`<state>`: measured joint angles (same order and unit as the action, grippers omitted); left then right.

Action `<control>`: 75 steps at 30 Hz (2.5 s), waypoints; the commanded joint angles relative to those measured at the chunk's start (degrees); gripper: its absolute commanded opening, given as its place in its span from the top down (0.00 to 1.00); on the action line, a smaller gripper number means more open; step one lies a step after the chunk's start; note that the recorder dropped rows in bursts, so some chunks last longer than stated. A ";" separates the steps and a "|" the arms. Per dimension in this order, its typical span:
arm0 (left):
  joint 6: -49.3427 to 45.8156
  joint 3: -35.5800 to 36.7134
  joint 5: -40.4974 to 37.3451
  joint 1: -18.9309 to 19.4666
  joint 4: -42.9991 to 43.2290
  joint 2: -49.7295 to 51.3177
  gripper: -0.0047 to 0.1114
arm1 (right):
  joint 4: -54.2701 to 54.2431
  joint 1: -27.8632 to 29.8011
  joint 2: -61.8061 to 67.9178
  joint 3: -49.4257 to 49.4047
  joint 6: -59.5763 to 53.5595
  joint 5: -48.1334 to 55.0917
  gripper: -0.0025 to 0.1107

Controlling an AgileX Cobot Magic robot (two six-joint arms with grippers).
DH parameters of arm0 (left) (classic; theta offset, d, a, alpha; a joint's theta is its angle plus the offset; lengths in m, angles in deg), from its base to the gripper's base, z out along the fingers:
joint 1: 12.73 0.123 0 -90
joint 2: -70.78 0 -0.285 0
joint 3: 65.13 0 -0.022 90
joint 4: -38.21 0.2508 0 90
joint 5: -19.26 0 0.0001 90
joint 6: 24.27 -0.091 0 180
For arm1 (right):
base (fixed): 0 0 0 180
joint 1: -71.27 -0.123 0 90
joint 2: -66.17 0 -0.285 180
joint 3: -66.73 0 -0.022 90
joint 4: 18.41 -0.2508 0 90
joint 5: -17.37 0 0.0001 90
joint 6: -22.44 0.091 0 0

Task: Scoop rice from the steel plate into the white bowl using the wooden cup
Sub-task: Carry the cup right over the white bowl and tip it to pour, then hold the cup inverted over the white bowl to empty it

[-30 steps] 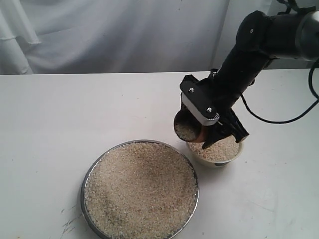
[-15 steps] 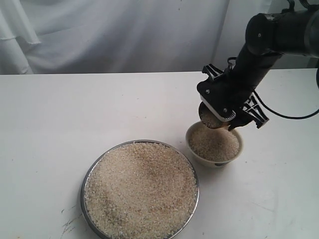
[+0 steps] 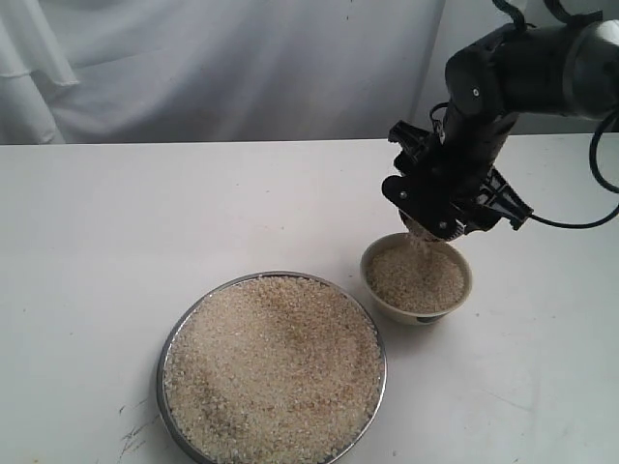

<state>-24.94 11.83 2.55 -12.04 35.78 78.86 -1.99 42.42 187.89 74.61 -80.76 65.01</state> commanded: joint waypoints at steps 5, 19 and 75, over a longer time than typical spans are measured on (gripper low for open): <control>0.18 0.26 0.36 -0.09 -0.04 -0.29 0.96 | 5.73 -2.12 -0.79 0.50 2.39 2.12 0.98; 0.18 0.26 0.36 -0.09 -0.04 -0.29 0.96 | 14.22 -6.19 -0.79 0.50 6.46 6.16 0.98; 0.18 0.26 0.36 -0.09 -0.04 -0.29 0.96 | 39.50 -14.83 -1.05 0.50 14.35 11.30 0.98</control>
<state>-24.94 11.83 2.55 -12.04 35.78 78.86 35.54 28.09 187.67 74.61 -66.82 75.46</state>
